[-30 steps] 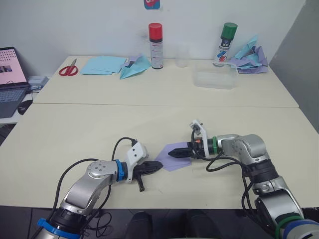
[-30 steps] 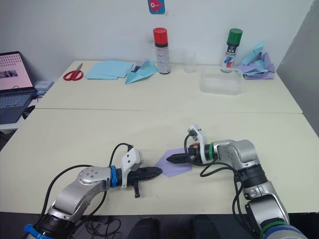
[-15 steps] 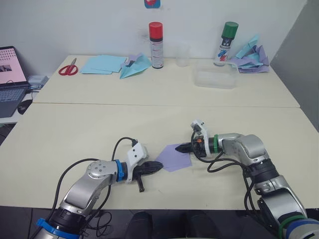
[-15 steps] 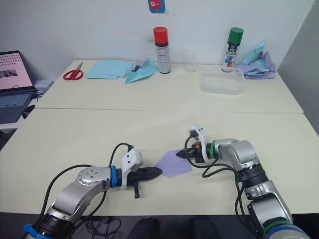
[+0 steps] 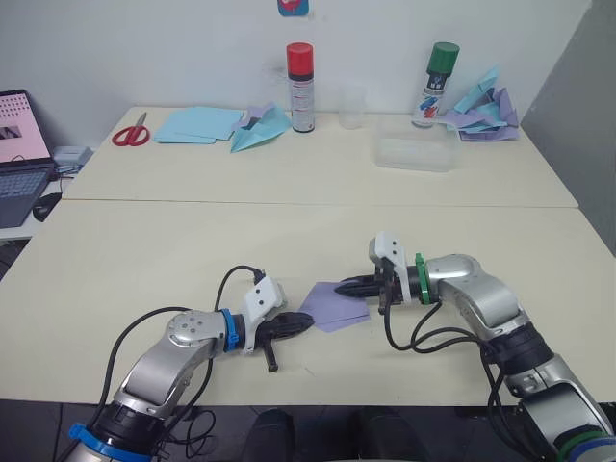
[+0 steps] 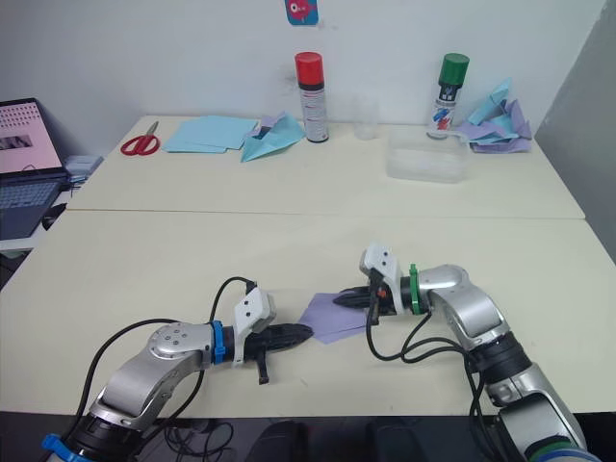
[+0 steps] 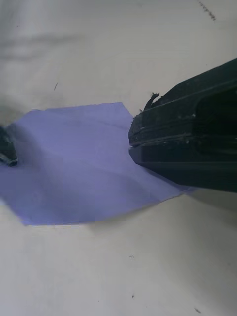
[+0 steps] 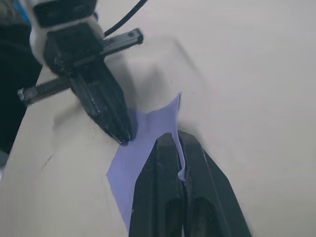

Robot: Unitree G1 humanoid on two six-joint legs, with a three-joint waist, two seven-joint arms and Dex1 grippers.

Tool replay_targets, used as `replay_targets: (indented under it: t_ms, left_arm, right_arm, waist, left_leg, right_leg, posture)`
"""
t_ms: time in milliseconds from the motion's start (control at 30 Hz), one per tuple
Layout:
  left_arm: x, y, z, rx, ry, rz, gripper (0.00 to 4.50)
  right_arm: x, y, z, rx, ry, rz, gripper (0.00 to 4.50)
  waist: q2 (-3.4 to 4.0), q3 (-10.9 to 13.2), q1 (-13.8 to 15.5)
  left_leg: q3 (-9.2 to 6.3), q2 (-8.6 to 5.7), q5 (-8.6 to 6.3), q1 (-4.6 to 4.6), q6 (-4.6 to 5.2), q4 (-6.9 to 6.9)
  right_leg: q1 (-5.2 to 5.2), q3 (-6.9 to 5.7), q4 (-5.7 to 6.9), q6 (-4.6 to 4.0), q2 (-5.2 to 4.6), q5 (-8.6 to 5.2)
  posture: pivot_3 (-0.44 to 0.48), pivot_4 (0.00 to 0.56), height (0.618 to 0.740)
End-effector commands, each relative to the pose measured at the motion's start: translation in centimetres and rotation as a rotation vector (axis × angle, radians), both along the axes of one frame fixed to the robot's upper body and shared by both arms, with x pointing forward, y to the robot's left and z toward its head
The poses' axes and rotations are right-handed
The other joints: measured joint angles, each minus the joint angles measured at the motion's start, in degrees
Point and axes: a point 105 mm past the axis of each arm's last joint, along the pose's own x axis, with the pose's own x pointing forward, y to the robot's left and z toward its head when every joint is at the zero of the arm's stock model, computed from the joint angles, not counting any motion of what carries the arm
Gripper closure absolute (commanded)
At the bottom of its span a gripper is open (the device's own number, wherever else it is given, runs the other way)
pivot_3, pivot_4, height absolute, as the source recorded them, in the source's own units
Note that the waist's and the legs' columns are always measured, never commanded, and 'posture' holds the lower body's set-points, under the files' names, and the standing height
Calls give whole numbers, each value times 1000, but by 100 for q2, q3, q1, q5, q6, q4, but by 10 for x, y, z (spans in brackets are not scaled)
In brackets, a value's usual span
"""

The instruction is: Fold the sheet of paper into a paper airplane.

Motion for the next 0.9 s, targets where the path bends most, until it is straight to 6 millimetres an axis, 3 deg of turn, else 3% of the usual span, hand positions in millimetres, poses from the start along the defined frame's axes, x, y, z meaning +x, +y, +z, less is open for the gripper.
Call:
replay_targets:
  t_ms: [33,167,600,900]
  left_arm:
    - [-10,10,-23,82,81,4,4500]
    - [-6,9,-20,78,71,9,4500]
    - [-9,14,-23,90,83,19,4500]
    - [-10,21,-23,100,88,24,4500]
  right_arm:
    - [-4,3,2,-6,-138,94,4474]
    - [-6,4,-4,-30,-255,176,4474]
    - [-7,-14,-12,-52,-272,234,4474]
    - [-2,-23,-5,-55,-288,227,4474]
  waist:
    - [0,0,-6]
    - [0,0,-5]
    - [0,0,4]
    - [0,0,5]
  left_leg:
    - [1,0,0,0,0,0]
    - [0,-1,0,2,0,0]
    - [0,3,0,3,0,0]
    - [-1,3,0,4,0,0]
  right_leg:
    - [0,1,0,0,0,0]
    - [1,-1,0,0,2,0]
    - [4,1,1,-2,-2,0]
    - [4,1,2,-2,-3,0]
  posture:
    - [0,150,740]
    - [0,150,740]
    - [0,150,740]
    - [0,150,740]
